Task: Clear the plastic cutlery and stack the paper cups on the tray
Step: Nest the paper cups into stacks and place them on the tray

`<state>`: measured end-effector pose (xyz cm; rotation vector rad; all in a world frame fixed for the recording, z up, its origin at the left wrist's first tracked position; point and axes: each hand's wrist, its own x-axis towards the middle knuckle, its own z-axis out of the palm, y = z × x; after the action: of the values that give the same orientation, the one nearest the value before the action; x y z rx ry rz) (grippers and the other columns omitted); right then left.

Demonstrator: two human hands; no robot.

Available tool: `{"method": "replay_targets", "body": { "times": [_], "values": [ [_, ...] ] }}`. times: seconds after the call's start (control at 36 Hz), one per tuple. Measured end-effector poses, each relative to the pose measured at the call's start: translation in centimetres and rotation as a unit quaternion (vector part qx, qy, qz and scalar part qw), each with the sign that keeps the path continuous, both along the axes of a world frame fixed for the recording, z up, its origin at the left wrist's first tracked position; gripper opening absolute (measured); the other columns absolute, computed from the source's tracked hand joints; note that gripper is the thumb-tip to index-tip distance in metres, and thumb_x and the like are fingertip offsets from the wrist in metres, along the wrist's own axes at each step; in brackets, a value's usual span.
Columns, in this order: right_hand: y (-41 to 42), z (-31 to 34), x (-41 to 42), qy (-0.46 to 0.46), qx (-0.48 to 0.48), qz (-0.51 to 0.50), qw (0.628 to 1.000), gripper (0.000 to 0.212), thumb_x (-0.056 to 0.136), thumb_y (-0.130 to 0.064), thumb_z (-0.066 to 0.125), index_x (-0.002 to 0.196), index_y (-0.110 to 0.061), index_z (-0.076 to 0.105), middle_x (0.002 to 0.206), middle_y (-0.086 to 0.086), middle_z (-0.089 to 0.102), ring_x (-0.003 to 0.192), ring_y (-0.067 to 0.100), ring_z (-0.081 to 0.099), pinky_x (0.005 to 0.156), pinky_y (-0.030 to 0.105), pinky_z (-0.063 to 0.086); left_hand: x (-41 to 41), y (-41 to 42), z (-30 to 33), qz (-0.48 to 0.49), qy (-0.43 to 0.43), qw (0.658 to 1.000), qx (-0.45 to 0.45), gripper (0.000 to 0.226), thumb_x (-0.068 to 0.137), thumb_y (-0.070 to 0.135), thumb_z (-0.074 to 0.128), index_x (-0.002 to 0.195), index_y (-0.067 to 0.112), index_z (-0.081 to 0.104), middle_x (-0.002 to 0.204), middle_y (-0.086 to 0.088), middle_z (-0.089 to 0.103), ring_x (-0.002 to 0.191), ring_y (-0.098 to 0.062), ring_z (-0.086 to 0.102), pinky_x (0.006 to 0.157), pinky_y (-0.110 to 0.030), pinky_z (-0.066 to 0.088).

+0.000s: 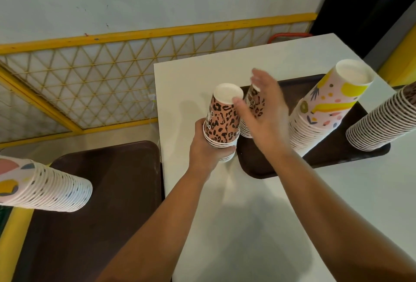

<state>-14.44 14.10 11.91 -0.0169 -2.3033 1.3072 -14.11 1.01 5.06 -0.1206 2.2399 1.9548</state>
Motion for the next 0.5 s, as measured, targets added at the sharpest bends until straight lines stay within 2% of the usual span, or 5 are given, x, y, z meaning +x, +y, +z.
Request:
{"method": "replay_targets", "body": {
  "times": [0.08,0.14,0.31,0.42,0.5],
  "values": [
    [-1.0,-0.2,0.7,-0.061,0.004,0.073,0.995,0.074,0.074,-0.051,0.067,0.135,-0.018,0.041,0.131,-0.005,0.052,0.121,0.002,0.046,0.1,0.015,0.039,0.1,0.2,0.3,0.002,-0.003,1.0,0.011,0.075,0.046,0.017,0.083,0.105,0.042,0.043,0.106,0.014,0.063,0.102,-0.008,0.061,0.09,-0.037,0.053],
    [-1.3,-0.4,0.9,-0.087,0.005,0.091,0.992,0.075,0.073,-0.046,0.072,0.134,-0.018,0.04,0.128,-0.005,0.054,0.121,0.005,0.048,0.101,0.023,0.042,0.2,0.3,0.5,-0.003,-0.001,1.0,0.009,0.077,0.047,0.02,0.083,0.109,0.04,0.041,0.104,0.017,0.062,0.102,-0.006,0.061,0.091,-0.037,0.052],
    [-1.2,-0.4,0.8,-0.096,0.021,0.071,0.993,0.067,0.073,-0.039,0.075,0.128,-0.013,0.046,0.12,-0.002,0.06,0.114,0.009,0.054,0.096,0.024,0.046,0.3,0.3,0.7,-0.007,-0.002,1.0,0.001,0.08,0.046,0.022,0.083,0.114,0.033,0.042,0.107,0.012,0.063,0.103,-0.011,0.061,0.091,-0.04,0.053],
    [-1.2,0.2,0.9,-0.078,0.015,0.048,0.996,0.065,0.075,-0.036,0.074,0.128,-0.013,0.045,0.122,0.0,0.059,0.116,0.012,0.054,0.097,0.031,0.047,0.3,0.5,0.9,-0.011,0.001,1.0,-0.001,0.077,0.046,0.02,0.084,0.106,0.043,0.042,0.105,0.016,0.062,0.103,-0.008,0.061,0.089,-0.035,0.053],
    [-1.2,0.9,0.8,-0.062,0.021,0.027,0.997,0.063,0.076,-0.034,0.074,0.128,-0.011,0.045,0.122,0.002,0.059,0.115,0.012,0.054,0.094,0.025,0.046,0.2,0.4,0.7,-0.009,0.002,1.0,-0.004,0.081,0.05,0.011,0.087,0.111,0.038,0.042,0.101,0.019,0.061,0.098,-0.001,0.06,0.087,-0.031,0.052]
  ]
}}
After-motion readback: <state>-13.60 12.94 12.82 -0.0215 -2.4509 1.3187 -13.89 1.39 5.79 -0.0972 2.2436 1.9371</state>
